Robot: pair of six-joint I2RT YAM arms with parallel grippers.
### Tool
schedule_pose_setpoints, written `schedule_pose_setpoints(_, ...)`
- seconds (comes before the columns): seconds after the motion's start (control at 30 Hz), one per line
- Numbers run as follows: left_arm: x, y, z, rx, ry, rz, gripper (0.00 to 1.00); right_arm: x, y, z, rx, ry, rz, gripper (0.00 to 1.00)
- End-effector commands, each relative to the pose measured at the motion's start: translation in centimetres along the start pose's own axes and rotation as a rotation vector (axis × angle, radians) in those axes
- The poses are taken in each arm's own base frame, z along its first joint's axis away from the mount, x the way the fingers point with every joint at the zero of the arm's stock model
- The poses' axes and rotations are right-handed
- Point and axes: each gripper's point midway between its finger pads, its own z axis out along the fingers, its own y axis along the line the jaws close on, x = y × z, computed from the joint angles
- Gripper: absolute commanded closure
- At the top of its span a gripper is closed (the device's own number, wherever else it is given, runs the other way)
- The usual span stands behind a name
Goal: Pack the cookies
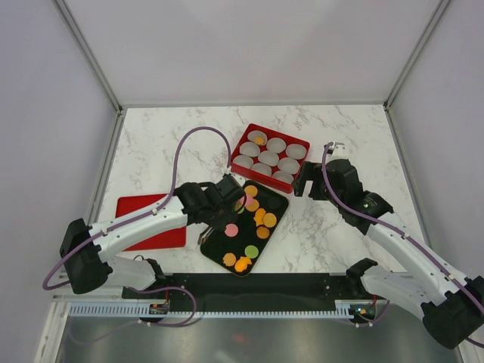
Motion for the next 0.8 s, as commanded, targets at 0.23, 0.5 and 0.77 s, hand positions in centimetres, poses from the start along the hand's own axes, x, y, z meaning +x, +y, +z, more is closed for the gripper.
schedule_pose_setpoints(0.23,-2.2,-1.1,-1.6,0.057,-0.066,-0.028,0.75,-1.2,0.5,-0.6,-0.023,-0.048,0.017,0.02)
schedule_pose_setpoints(0.5,-3.6,-1.6,-3.8,0.111,-0.112,-0.030,0.82,-1.5,0.6,-0.7,-0.025,-0.056,0.015,0.02)
schedule_pose_setpoints(0.77,-7.3,-2.1,-6.9,0.144,-0.211,-0.048,0.83,-1.9,0.9,-0.8,-0.034,-0.059,0.015,0.02)
